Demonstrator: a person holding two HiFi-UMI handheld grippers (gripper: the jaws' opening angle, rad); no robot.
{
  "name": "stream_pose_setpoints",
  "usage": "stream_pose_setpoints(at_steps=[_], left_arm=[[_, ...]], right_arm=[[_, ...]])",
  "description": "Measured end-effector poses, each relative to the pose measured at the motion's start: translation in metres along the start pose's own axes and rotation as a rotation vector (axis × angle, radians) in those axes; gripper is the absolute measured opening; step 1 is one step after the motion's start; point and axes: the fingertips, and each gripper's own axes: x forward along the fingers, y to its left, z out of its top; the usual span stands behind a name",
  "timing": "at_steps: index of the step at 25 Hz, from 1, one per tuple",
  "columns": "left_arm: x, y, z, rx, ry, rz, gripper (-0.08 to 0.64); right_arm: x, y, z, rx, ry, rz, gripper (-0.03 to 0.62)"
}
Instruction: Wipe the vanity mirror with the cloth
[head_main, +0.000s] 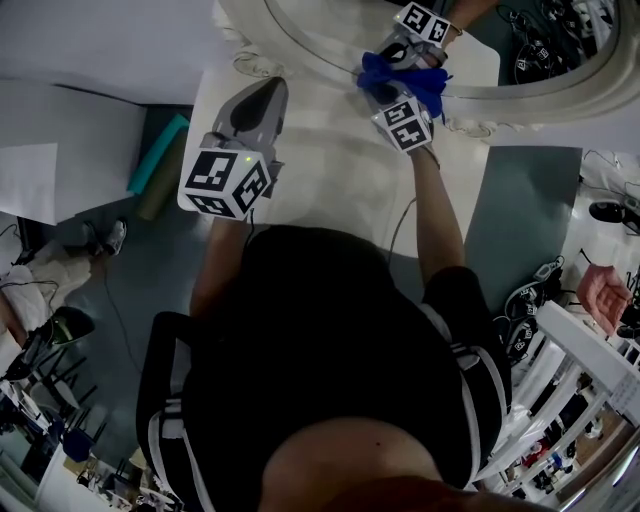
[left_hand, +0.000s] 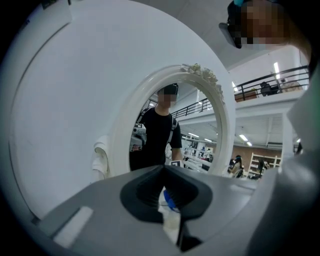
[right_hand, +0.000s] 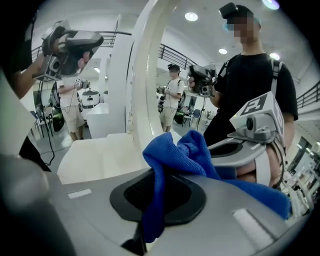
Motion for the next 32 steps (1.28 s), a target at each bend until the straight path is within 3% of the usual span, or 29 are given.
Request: stream_pose_setpoints(at_steps=[11, 24, 32], left_arm=[[-0.004, -0.017, -0.003, 0.006, -0.017, -0.047, 0.008], [-0.013, -0.038, -0.014, 0.009, -0.031, -0.111, 0.008], [-0.019, -0.063, -0.025, 0.013, -0.029, -0.159, 0.008]], right_arm=[[-0.042, 0.013, 0.028, 0.278, -0.257, -0.037, 0.031], [-0.138, 0.029, 0.069, 0.474, -0.556, -0.137, 0.031], [-0.206, 0.041, 0.082, 0.554, -0.678, -0.317, 0.031]])
